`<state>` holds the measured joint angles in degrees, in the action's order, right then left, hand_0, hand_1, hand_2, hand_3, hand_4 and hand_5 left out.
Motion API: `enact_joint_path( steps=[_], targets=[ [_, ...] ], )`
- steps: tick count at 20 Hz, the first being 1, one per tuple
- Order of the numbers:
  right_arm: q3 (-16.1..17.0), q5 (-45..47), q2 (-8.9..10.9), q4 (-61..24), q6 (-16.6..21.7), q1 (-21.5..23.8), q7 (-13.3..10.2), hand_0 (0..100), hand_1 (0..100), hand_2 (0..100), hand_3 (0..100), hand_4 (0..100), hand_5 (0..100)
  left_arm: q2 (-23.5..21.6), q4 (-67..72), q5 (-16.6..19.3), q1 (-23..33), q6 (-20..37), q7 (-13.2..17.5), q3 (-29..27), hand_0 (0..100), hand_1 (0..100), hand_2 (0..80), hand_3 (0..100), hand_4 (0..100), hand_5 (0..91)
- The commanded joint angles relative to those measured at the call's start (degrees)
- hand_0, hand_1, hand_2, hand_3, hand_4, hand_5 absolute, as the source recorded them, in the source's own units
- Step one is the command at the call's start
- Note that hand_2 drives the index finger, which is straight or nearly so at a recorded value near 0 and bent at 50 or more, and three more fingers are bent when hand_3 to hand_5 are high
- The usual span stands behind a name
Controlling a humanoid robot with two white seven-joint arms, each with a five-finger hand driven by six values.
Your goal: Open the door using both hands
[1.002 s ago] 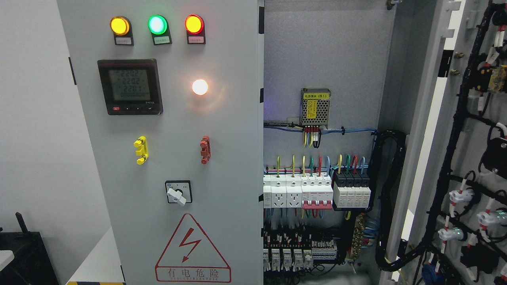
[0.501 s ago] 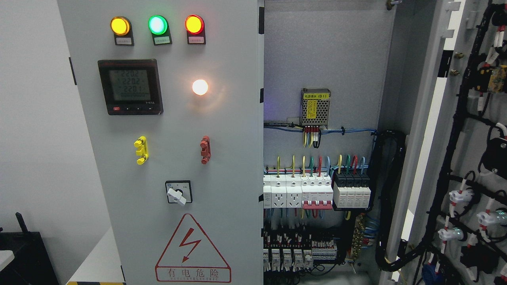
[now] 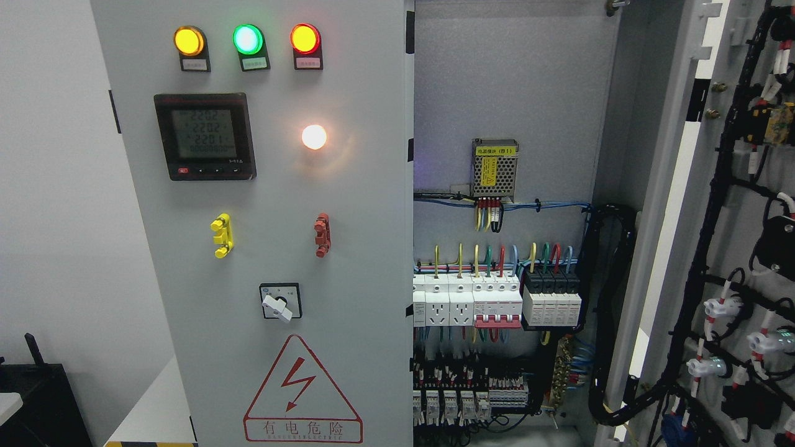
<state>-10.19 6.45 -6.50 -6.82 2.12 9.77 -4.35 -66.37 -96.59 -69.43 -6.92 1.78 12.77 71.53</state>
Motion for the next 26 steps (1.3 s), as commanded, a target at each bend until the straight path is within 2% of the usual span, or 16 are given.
enact_joint_path(
  steps=[1, 3, 5, 8, 10, 13, 16, 18, 23, 26],
  targets=[
    [0.0, 0.0, 0.0, 0.1, 0.0, 0.0, 0.0, 11, 0, 0, 0, 0, 0, 6.1, 14.9, 1.3, 7.4, 0.4, 0.2, -0.7, 0, 0, 0.0, 0, 3, 0.0],
    [0.0, 0.0, 0.0, 0.1, 0.0, 0.0, 0.0, 11, 0, 0, 0, 0, 0, 10.2, 20.2, 2.4, 8.7, 0.4, 0.3, -1.2, 0, 0, 0.0, 0, 3, 0.0],
    [0.0, 0.0, 0.0, 0.1, 0.0, 0.0, 0.0, 11, 0, 0, 0, 0, 0, 15.2, 26.7, 5.2, 12.0, 0.1, 0.6, -5.1, 0, 0, 0.0, 0, 3, 0.0],
    [0.0, 0.0, 0.0, 0.0, 0.0, 0.0, 0.0, 11, 0, 0, 0, 0, 0, 22.5, 36.0, 12.5, 19.4, -0.3, 1.6, -15.2, 0, 0, 0.0, 0, 3, 0.0],
    [0.0, 0.0, 0.0, 0.0, 0.0, 0.0, 0.0, 11, 0, 0, 0, 0, 0, 26.4, 39.2, 17.9, 21.0, -0.4, 2.3, -18.4, 0, 0, 0.0, 0, 3, 0.0],
    [0.0, 0.0, 0.0, 0.0, 0.0, 0.1, 0.0, 11, 0, 0, 0, 0, 0, 34.1, 47.6, 22.1, 21.2, 0.1, 2.4, -21.0, 0, 0, 0.0, 0, 3, 0.0],
    [0.0, 0.0, 0.0, 0.0, 0.0, 0.0, 0.0, 11, 0, 0, 0, 0, 0, 43.3, 59.1, 30.6, 20.5, 0.8, 2.7, -28.3, 0, 0, 0.0, 0, 3, 0.0],
    [0.0, 0.0, 0.0, 0.0, 0.0, 0.0, 0.0, 11, 0, 0, 0, 0, 0, 47.7, 64.7, 35.4, 19.8, 2.9, 2.9, -31.4, 0, 0, 0.0, 0, 3, 0.0],
    [0.0, 0.0, 0.0, 0.0, 0.0, 0.0, 0.0, 11, 0, 0, 0, 0, 0, 57.2, 76.5, 39.9, 16.9, 6.8, 2.6, -34.4, 0, 0, 0.0, 0, 3, 0.0],
    [0.0, 0.0, 0.0, 0.0, 0.0, 0.0, 0.0, 11, 0, 0, 0, 0, 0, 62.6, 84.2, 46.5, 13.9, 6.9, 2.5, -40.9, 0, 0, 0.0, 0, 3, 0.0]
  ],
)
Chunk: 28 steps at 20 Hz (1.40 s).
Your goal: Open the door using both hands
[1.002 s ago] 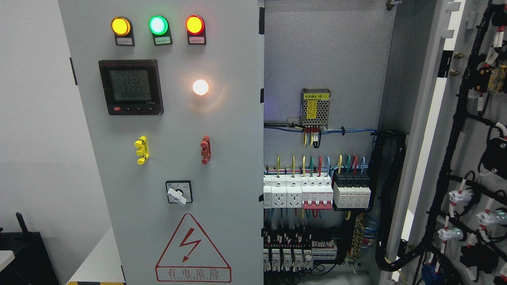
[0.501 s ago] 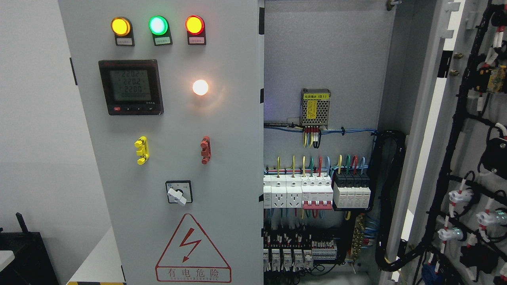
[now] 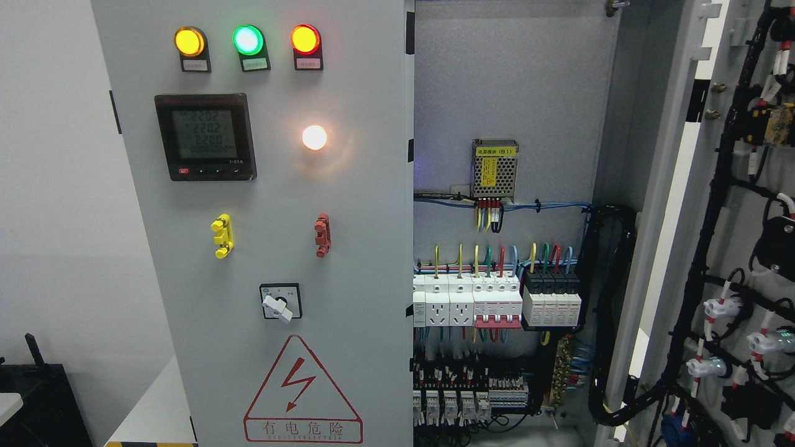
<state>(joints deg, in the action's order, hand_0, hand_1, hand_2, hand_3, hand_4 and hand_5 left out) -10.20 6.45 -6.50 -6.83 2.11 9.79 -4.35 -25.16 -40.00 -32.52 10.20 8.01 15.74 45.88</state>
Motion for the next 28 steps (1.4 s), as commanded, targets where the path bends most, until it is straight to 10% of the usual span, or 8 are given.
enact_joint_path(
  steps=[1, 9, 16, 28],
  targets=[
    [0.0, 0.0, 0.0, 0.0, 0.0, 0.0, 0.0, 11, 0, 0, 0, 0, 0, 22.9, 29.6, 12.4, -4.0, 0.7, -0.4, -17.7, 0, 0, 0.0, 0, 3, 0.0],
    [0.0, 0.0, 0.0, 0.1, 0.0, 0.1, 0.0, 11, 0, 0, 0, 0, 0, 27.2, 32.4, 35.6, -5.2, 0.5, -1.1, -39.7, 0, 0, 0.0, 0, 3, 0.0],
    [0.0, 0.0, 0.0, 0.0, 0.0, 0.1, 0.0, 11, 0, 0, 0, 0, 0, 27.9, 32.7, 45.3, -5.2, 0.3, -2.6, -54.6, 0, 0, 0.0, 0, 3, 0.0],
    [0.1, 0.1, 0.52, -2.9, 0.1, 0.6, 0.0, 11, 0, 0, 0, 0, 0, 28.1, 36.8, 45.5, -5.1, 0.5, -2.7, -66.8, 0, 0, 0.0, 0, 3, 0.0]
  ],
)
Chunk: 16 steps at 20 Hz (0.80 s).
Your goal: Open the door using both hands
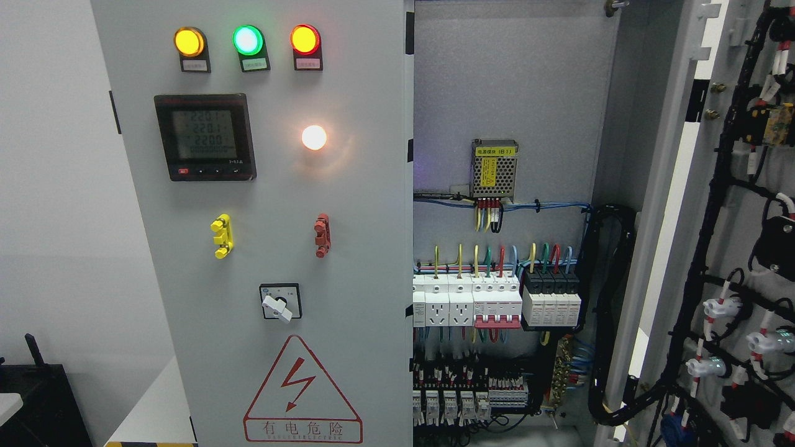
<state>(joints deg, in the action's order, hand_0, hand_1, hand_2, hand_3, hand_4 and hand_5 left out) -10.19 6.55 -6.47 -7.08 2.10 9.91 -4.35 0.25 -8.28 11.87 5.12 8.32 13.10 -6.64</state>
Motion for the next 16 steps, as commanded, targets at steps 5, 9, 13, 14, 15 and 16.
enact_joint_path(
  steps=[5, 9, 13, 14, 15, 16],
  targets=[
    [0.0, 0.0, 4.96, -23.2, 0.1, 8.3, 0.0, 11, 0, 0, 0, 0, 0, 2.7, 5.3, 1.1, 0.1, -0.1, -0.1, -17.4, 0, 0, 0.0, 0, 3, 0.0],
    [0.0, 0.3, 7.7, -39.1, 0.1, 12.9, 0.0, 11, 0, 0, 0, 0, 0, 2.7, 5.4, 1.5, 0.1, -0.3, -0.1, -17.0, 0, 0, 0.0, 0, 3, 0.0],
    [-1.8, 0.5, 10.95, -53.4, 0.2, 20.0, -0.1, 11, 0, 0, 0, 0, 0, 2.7, 5.3, 1.3, 0.1, -0.3, -0.1, -10.9, 0, 0, 0.0, 0, 3, 0.0],
    [-2.1, 0.5, 11.13, -56.6, 0.4, 21.8, -0.1, 11, 0, 0, 0, 0, 0, 2.7, 5.3, 1.4, 0.1, -0.4, -0.1, -10.7, 0, 0, 0.0, 0, 3, 0.0],
    [-2.4, 0.5, 11.39, -59.7, 0.5, 23.8, -0.1, 11, 0, 0, 0, 0, 0, 2.7, 5.3, 1.6, 0.1, -0.6, -0.1, -10.3, 0, 0, 0.0, 0, 3, 0.0],
    [-2.6, 0.5, 11.39, -62.1, 1.0, 25.5, -0.1, 11, 0, 0, 0, 0, 0, 2.7, 5.2, 1.5, 0.1, -0.7, -0.2, -9.3, 0, 0, 0.0, 0, 3, 0.0]
  ],
)
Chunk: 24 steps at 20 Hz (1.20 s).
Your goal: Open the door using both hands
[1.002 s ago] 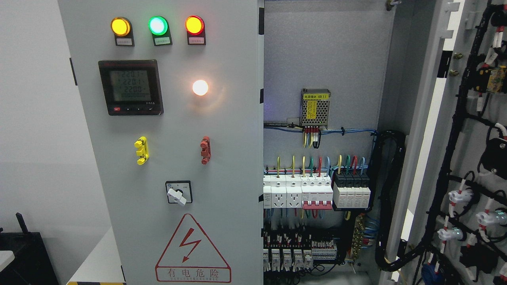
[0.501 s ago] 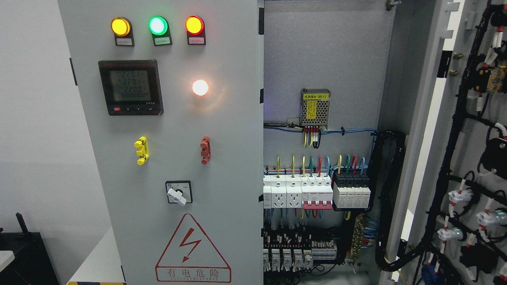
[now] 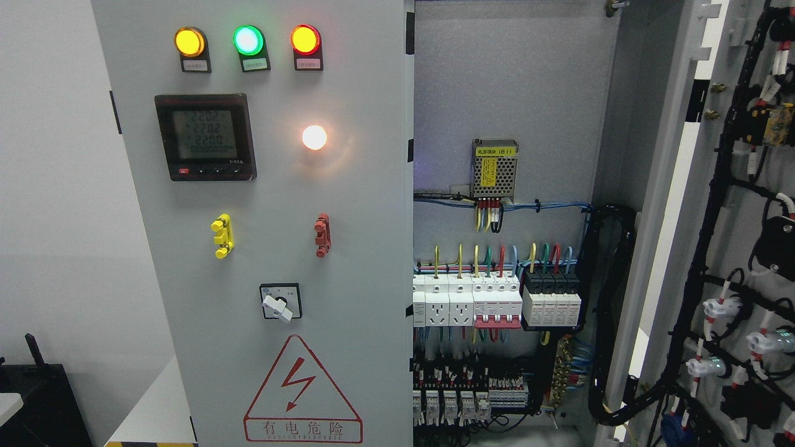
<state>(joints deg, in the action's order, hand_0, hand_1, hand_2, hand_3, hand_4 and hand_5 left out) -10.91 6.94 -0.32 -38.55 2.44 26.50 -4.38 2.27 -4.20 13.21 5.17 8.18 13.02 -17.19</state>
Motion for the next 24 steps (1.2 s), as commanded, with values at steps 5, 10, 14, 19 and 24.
enact_joint_path(
  steps=[5, 10, 14, 19, 24],
  targets=[
    [-2.0, 0.0, 5.42, -37.2, 6.5, 13.7, 0.0, 11, 0, 0, 0, 0, 0, 0.6, 0.9, 0.1, 0.0, -0.5, -0.1, 3.5, 0, 0, 0.0, 0, 3, 0.0],
    [-3.2, 0.0, 8.41, -47.1, 10.9, 18.8, 0.0, 11, 0, 0, 0, 0, 0, 0.6, 0.5, -0.1, 0.0, -0.2, 0.0, 4.2, 0, 0, 0.0, 0, 3, 0.0],
    [-7.3, 0.0, 10.78, -53.1, 12.9, 21.2, 0.0, 11, 0, 0, 0, 0, 0, 0.5, 0.7, -0.5, 0.1, 0.3, 0.5, 4.1, 0, 0, 0.0, 0, 3, 0.0],
    [-8.4, 0.0, 12.45, -56.1, 15.5, 19.9, 0.0, 11, 0, 0, 0, 0, 0, 0.5, 1.1, -0.6, 0.1, 0.3, 0.6, 4.2, 0, 0, 0.0, 0, 3, 0.0],
    [-10.6, 0.0, 14.21, -59.4, 15.4, 16.8, 0.0, 11, 0, 0, 0, 0, 0, 0.5, 1.1, -0.6, 0.1, 0.3, 0.6, 4.1, 0, 0, 0.0, 0, 3, 0.0]
  ],
)
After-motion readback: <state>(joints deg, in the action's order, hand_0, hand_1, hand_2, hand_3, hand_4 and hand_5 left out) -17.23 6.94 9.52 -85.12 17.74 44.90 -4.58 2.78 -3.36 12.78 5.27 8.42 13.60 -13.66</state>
